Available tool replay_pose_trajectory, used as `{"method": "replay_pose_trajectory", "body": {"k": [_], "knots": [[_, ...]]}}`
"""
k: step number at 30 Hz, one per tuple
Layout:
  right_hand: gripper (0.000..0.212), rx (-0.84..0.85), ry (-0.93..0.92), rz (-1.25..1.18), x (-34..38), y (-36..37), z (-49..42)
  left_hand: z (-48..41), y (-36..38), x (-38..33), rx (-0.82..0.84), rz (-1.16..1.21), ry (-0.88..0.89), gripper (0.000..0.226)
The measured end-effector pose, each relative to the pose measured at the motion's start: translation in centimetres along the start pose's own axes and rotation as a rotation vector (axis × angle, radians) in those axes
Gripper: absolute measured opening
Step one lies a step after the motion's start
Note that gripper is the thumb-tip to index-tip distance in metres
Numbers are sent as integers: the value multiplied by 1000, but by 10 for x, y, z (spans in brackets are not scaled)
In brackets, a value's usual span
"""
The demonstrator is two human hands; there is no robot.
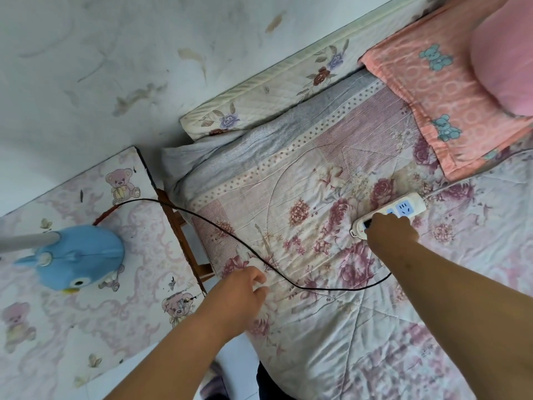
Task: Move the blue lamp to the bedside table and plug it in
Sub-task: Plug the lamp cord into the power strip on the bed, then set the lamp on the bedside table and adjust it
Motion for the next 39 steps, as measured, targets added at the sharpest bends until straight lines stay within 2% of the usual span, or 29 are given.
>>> {"method": "replay_pose_trajectory", "body": {"k": [2, 6, 8, 15, 19, 25, 30, 35, 37, 39], "knots": [[29, -56, 18, 3, -6, 0, 15, 5, -3, 2, -6, 1, 0, 28], [59, -164, 4, 7, -6, 3, 47, 17, -8, 7, -32, 6, 7, 27], [65, -206, -31, -12, -3, 6, 65, 27, -11, 10, -52, 12, 18, 28], [48, -255, -142, -45, 28, 20, 134, 75, -26, 37, -134, 45, 28, 25], [45, -295, -201, 20, 59, 23, 173, 108, -36, 68, -194, 90, 25, 25], [43, -334, -307, -31, 111, 23, 220, 158, -51, 124, -273, 122, 0, 26], [36, -336, -545, -246, 174, 25, 272, 203, -51, 179, -326, 179, -27, 30], [27, -215, -827, -731, 231, 2, 353, 249, -43, 235, -366, 272, -41, 29], [34, -171, -940, -925, 245, -12, 386, 264, -42, 255, -389, 329, -40, 27], [46, -168, -1079, -995, 258, -25, 419, 280, -43, 273, -420, 390, -40, 26]]}}
Point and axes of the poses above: each hand's wrist, its own z-axis away from the middle knuckle, its own y-axis out of the palm, x = y × z, the point moved 6 cm from there along -z, towards the middle knuckle, and after that the axes turned 15 degrees about x, right-handed, at the moved point
